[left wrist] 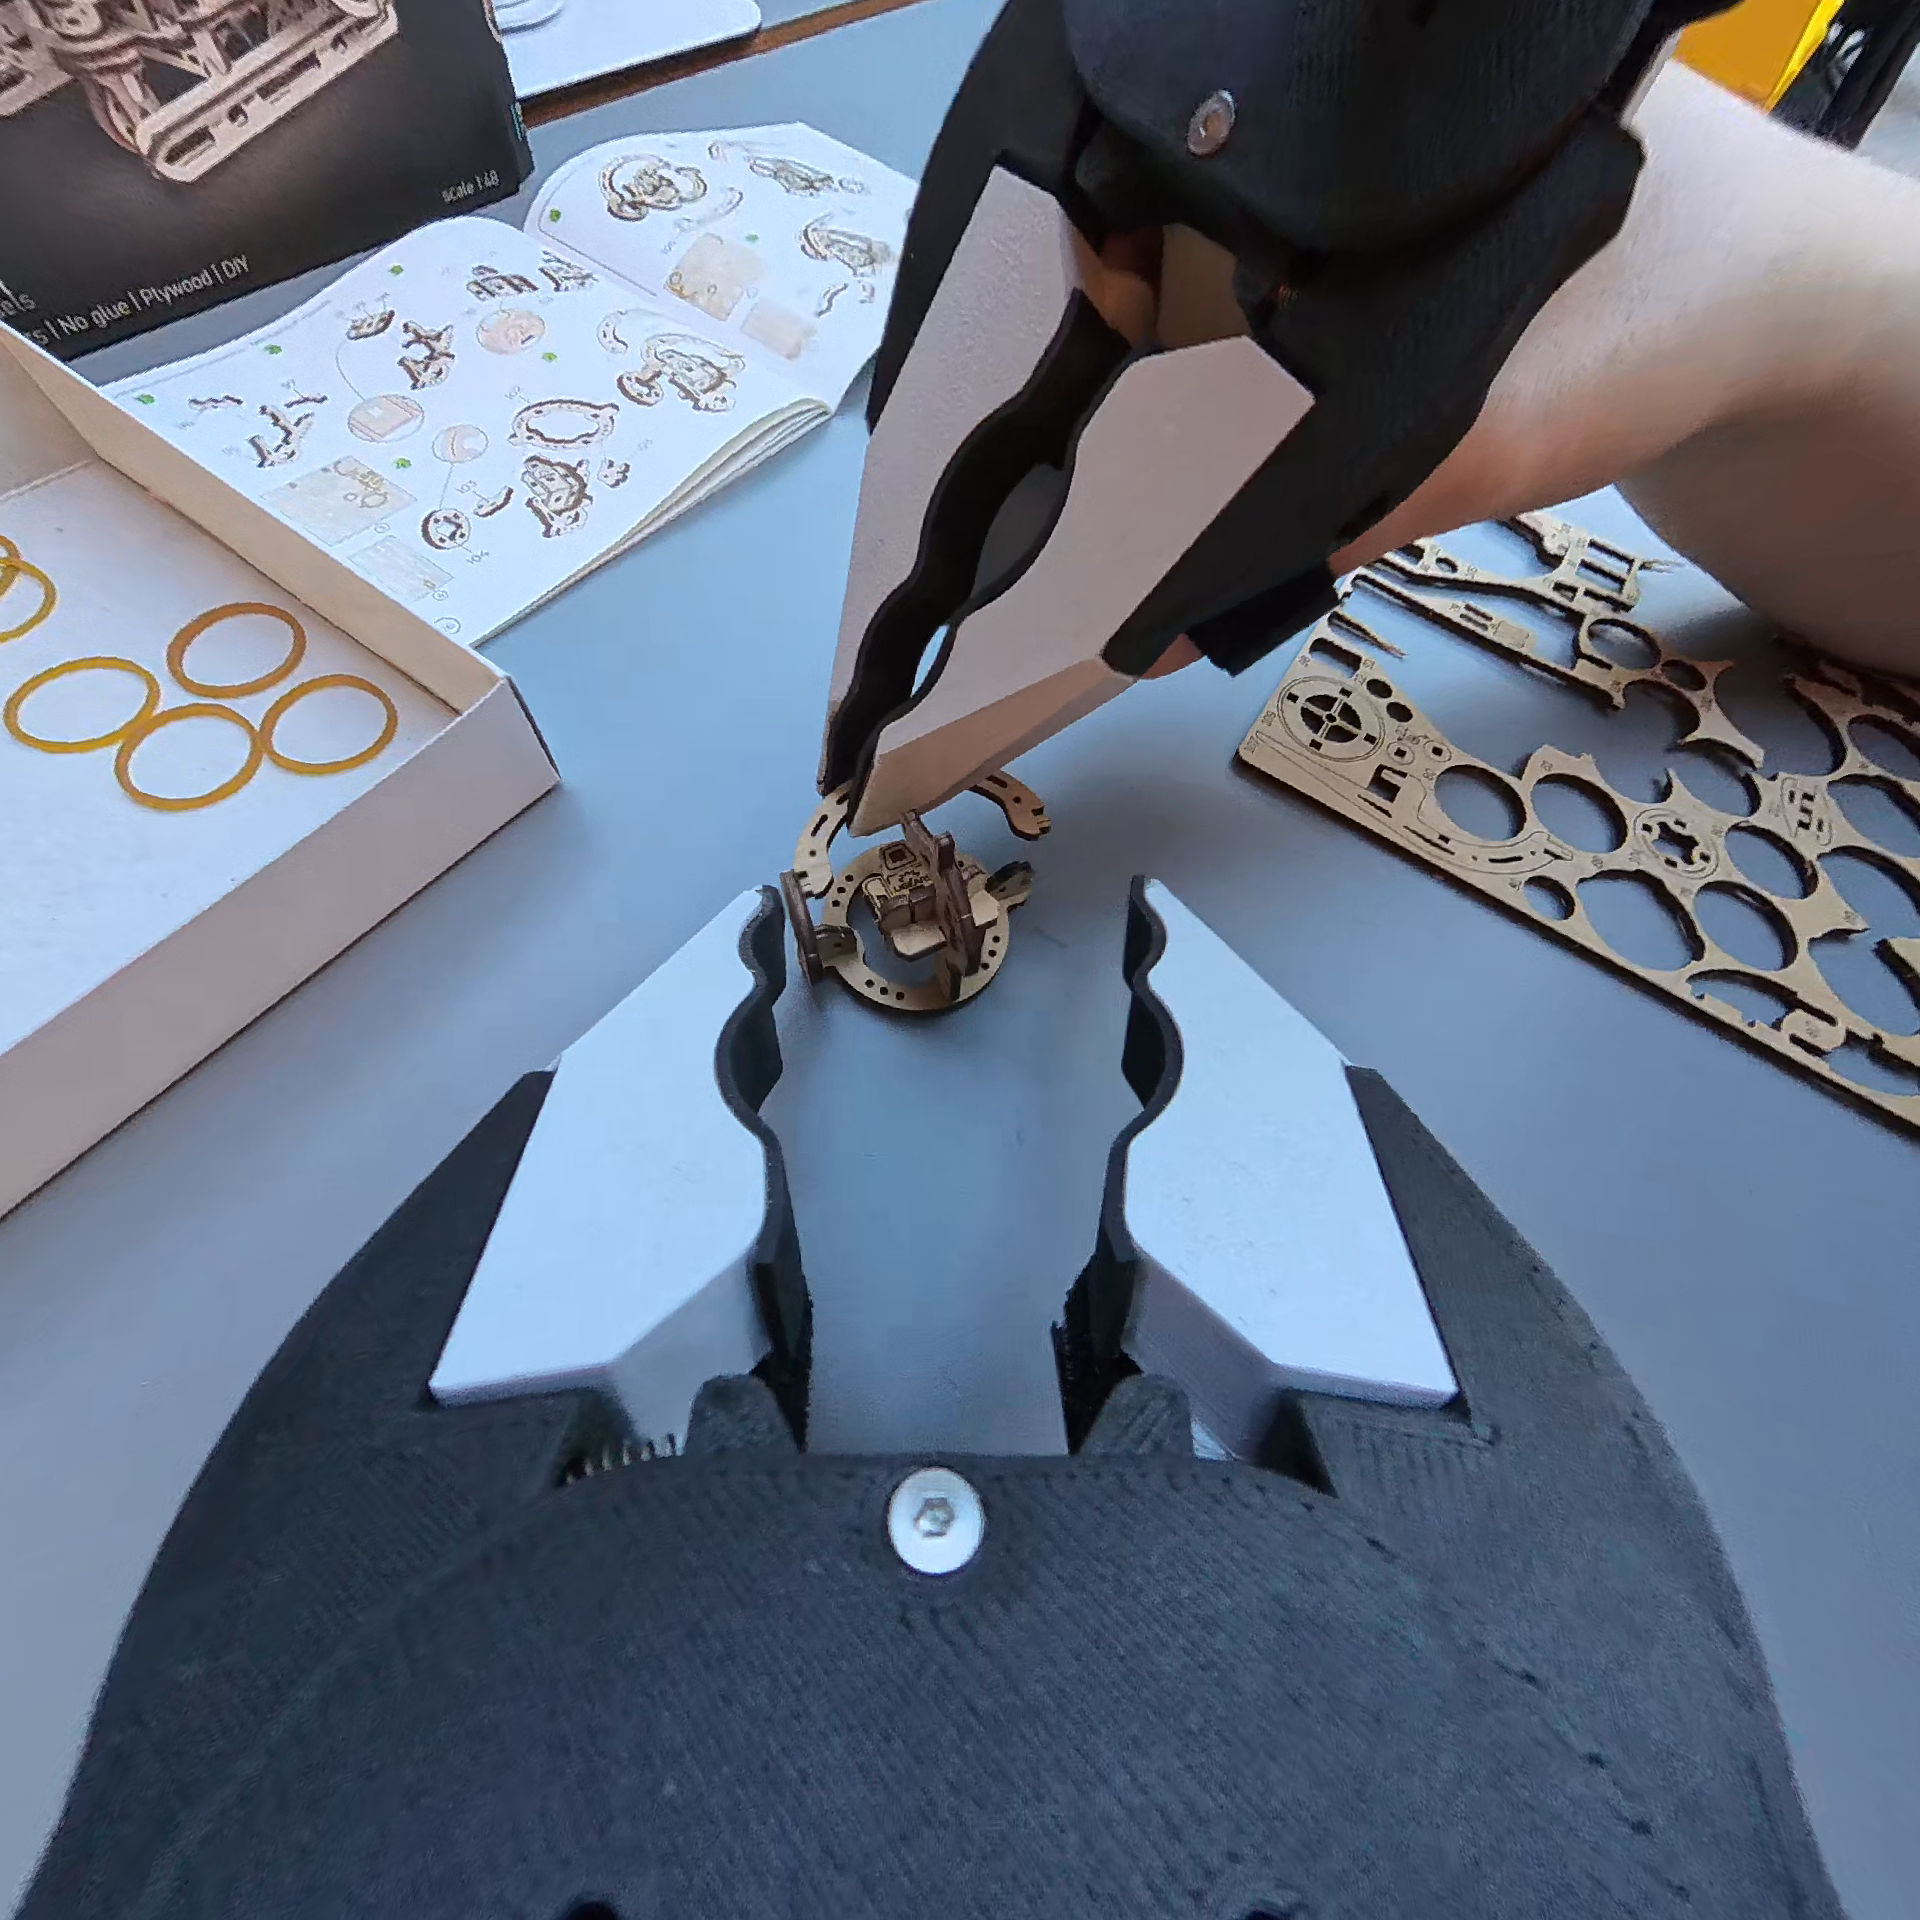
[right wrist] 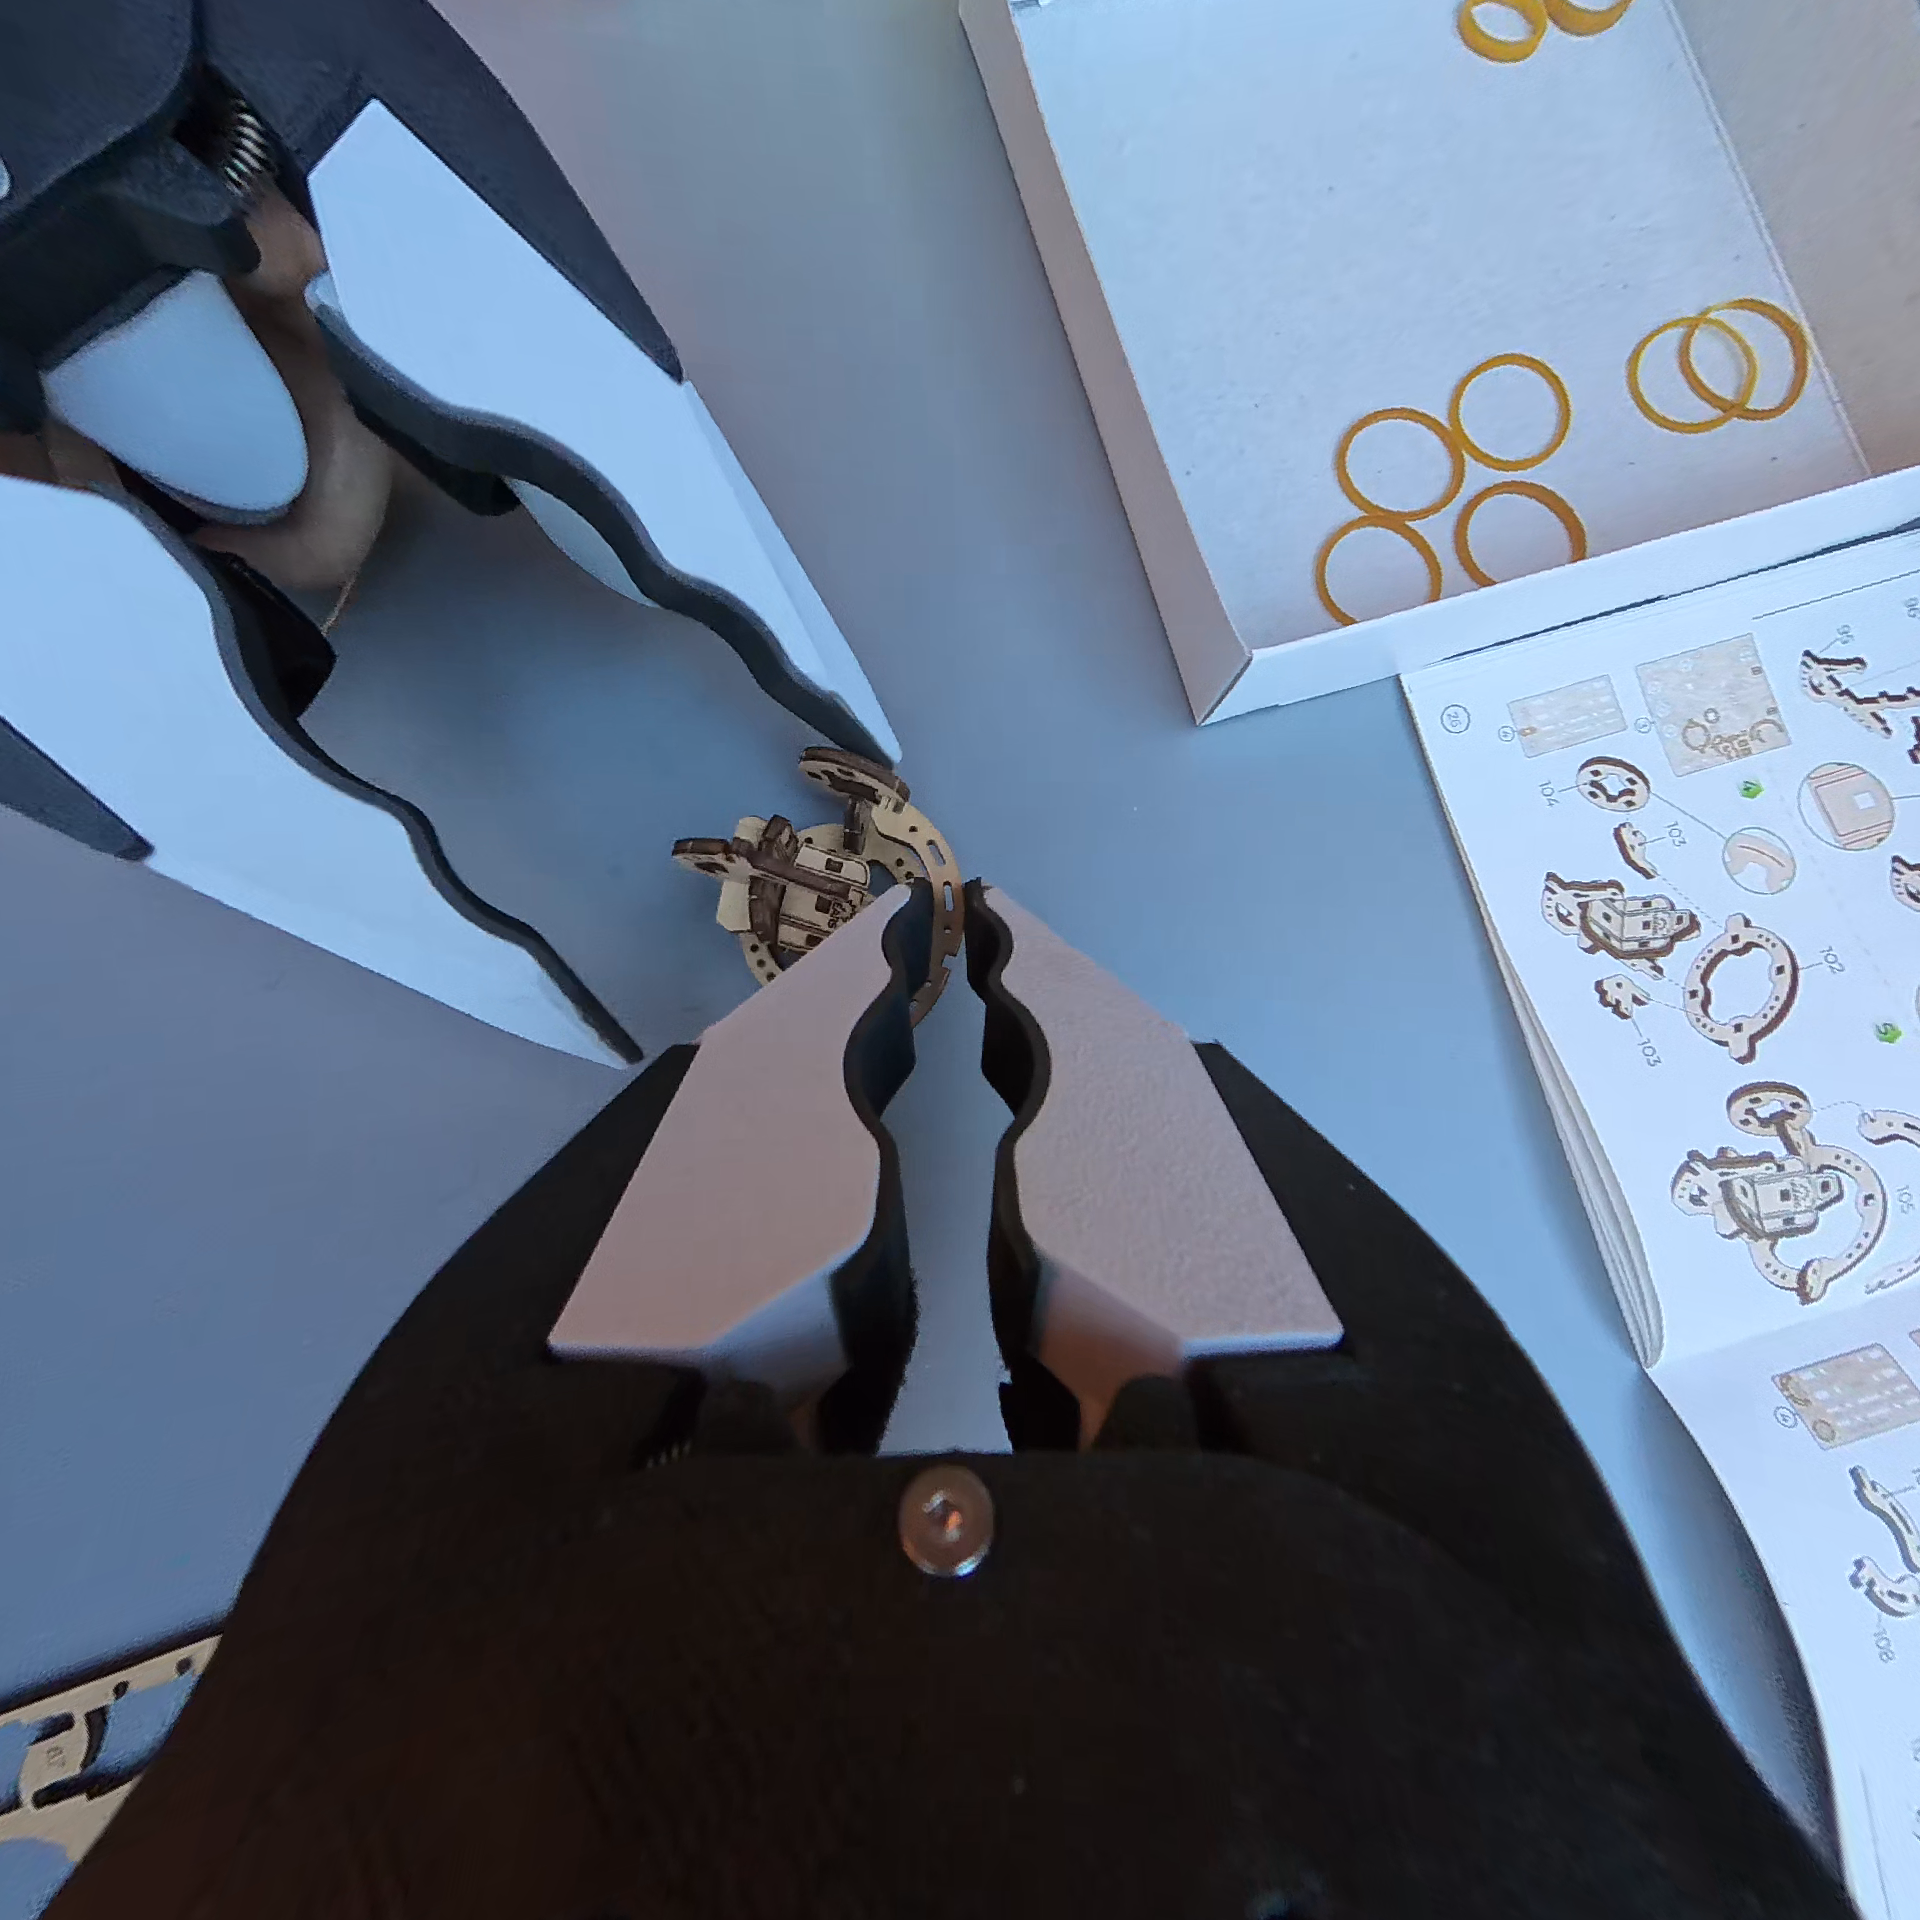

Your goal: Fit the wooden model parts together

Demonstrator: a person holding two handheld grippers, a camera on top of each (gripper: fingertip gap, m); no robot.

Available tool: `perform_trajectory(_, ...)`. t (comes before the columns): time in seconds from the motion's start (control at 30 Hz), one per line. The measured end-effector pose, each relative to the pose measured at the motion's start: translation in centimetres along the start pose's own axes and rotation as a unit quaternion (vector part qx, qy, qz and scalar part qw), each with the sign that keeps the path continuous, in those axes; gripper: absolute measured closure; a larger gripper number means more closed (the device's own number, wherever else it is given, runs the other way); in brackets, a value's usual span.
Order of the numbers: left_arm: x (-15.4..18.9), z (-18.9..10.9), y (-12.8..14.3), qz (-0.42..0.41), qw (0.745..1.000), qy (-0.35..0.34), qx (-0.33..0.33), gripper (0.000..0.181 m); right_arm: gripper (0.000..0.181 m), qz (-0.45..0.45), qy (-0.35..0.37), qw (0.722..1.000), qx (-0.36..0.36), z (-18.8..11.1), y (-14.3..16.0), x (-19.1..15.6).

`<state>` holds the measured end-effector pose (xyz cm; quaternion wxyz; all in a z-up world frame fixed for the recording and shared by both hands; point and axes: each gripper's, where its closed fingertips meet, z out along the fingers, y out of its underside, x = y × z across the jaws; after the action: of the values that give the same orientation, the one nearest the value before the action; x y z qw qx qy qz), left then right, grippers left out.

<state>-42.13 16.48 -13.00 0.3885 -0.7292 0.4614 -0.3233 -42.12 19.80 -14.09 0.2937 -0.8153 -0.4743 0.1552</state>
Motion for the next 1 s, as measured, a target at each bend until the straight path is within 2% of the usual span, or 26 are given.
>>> perform_trajectory(0.23,-0.1,-1.3,-1.1,-0.076,0.995,0.048,0.040,0.111,0.177,-0.005,-0.001,1.000,0.004,0.0,-0.2,-0.1)
perform_trajectory(0.4,-2.2,-4.4,-4.2,-0.162,0.976,0.079,0.121,0.130,0.177,-0.007,0.000,1.000,0.002,0.1,-0.2,-0.1)
perform_trajectory(0.47,-3.6,-4.6,-3.8,-0.168,0.980,0.051,0.097,0.135,0.177,-0.007,0.003,1.000,0.002,0.1,-0.1,0.0)
perform_trajectory(0.6,-4.0,-3.7,-2.2,-0.126,0.991,0.022,0.027,0.136,0.177,-0.005,0.001,1.000,0.008,-0.1,-0.4,0.0)
perform_trajectory(0.8,-3.3,-2.6,-1.5,-0.106,0.992,0.048,-0.047,0.149,0.177,-0.010,0.000,1.000,0.006,0.0,-0.4,0.0)
perform_trajectory(0.9,-3.5,-2.0,-0.5,-0.083,0.991,0.042,-0.098,0.151,0.177,-0.014,0.001,1.000,0.006,0.1,-0.4,0.1)
perform_trajectory(1.0,-3.5,-1.5,-0.5,-0.086,0.988,0.045,-0.117,0.151,0.177,-0.016,0.000,1.000,0.004,0.2,-0.3,0.1)
